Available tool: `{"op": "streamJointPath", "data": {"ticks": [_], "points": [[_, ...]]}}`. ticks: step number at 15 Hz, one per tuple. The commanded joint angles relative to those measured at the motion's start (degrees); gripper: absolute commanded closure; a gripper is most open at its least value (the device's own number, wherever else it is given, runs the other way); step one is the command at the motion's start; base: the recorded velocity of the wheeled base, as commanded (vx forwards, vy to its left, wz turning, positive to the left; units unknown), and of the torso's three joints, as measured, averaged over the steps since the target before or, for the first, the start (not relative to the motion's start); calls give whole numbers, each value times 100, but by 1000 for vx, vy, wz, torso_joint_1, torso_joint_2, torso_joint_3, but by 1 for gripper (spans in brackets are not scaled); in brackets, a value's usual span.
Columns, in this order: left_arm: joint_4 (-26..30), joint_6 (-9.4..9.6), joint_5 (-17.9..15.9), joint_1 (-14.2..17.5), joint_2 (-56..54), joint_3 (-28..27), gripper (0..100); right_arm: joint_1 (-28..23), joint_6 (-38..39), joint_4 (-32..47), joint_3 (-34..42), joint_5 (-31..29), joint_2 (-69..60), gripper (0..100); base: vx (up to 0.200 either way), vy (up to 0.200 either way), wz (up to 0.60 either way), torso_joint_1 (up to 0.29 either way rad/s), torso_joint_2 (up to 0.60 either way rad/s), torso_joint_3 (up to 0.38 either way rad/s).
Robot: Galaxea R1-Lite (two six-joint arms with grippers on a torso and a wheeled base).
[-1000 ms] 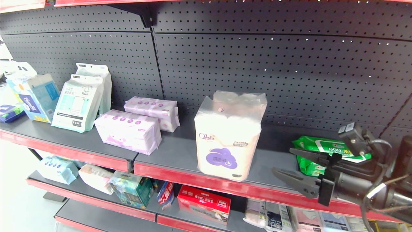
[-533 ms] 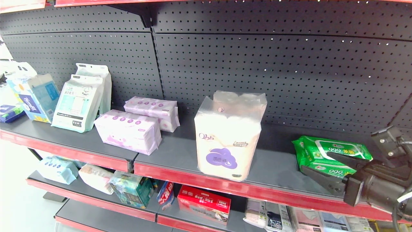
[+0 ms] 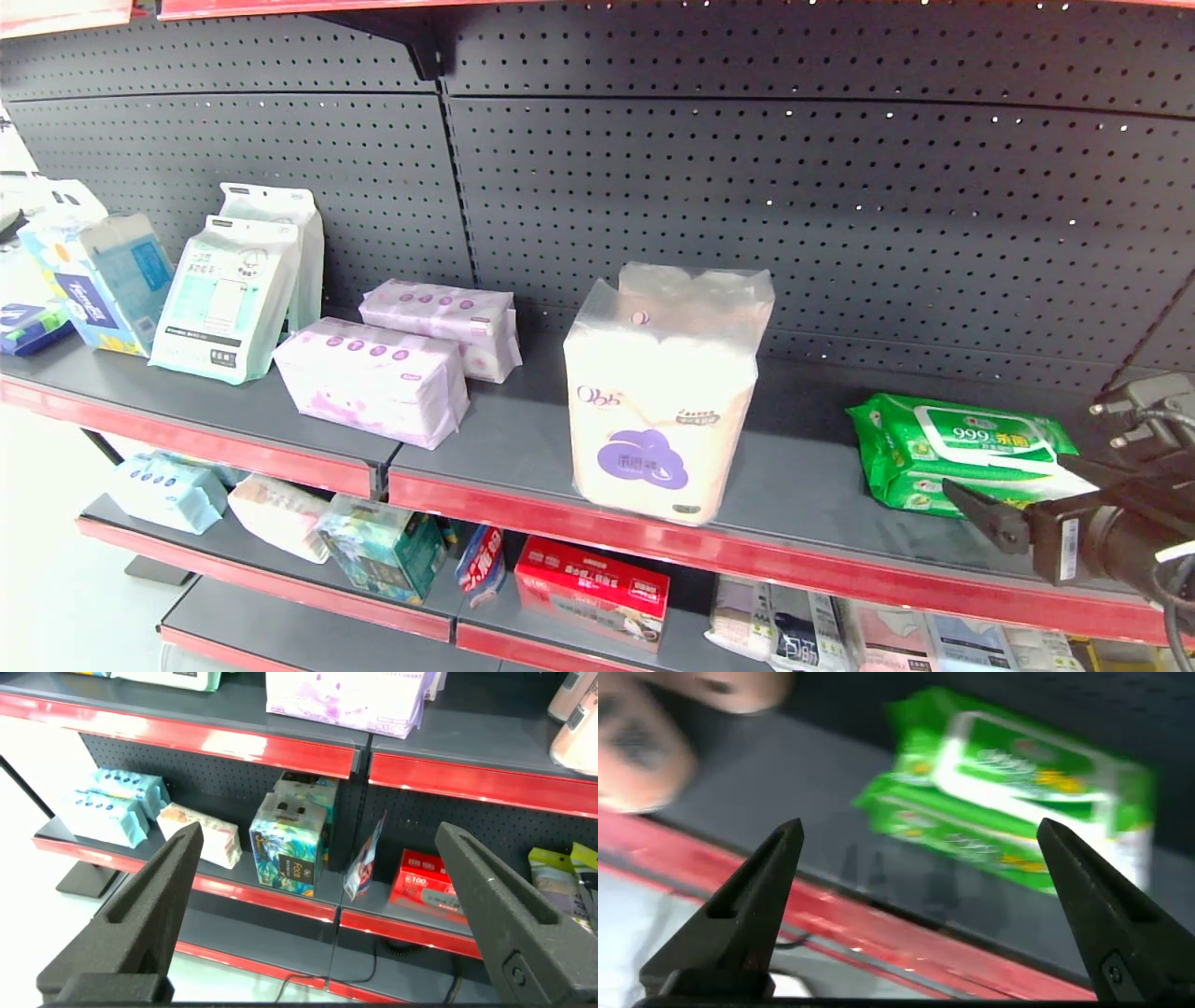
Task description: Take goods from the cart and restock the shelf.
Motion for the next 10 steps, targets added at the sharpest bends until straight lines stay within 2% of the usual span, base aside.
{"op": "streamJointPath", "data": {"ticks": [1,3,6,7,10], "points": [[-1,-1,1,-4,0,0,0,-289,27,12,-110,112,-137,0,0,0,0,0,0,0],[-1,-1,1,-4,9,0,0,-667,124,144,13,183,-849,0,0,0,0,0,0,0],[-1,-1,1,-4,9,0,0,-1704,71,1664,57,1325,-2220,0,0,0,0,0,0,0],[-1,-1,1,5,9,0,0,-1950,80,2077,277,1624,-2915,0,0,0,0,0,0,0],[-1,-1,1,-4,0,0,0,-1757,115,2069,673,1448,-3635,0,0,0,0,0,0,0]]}}
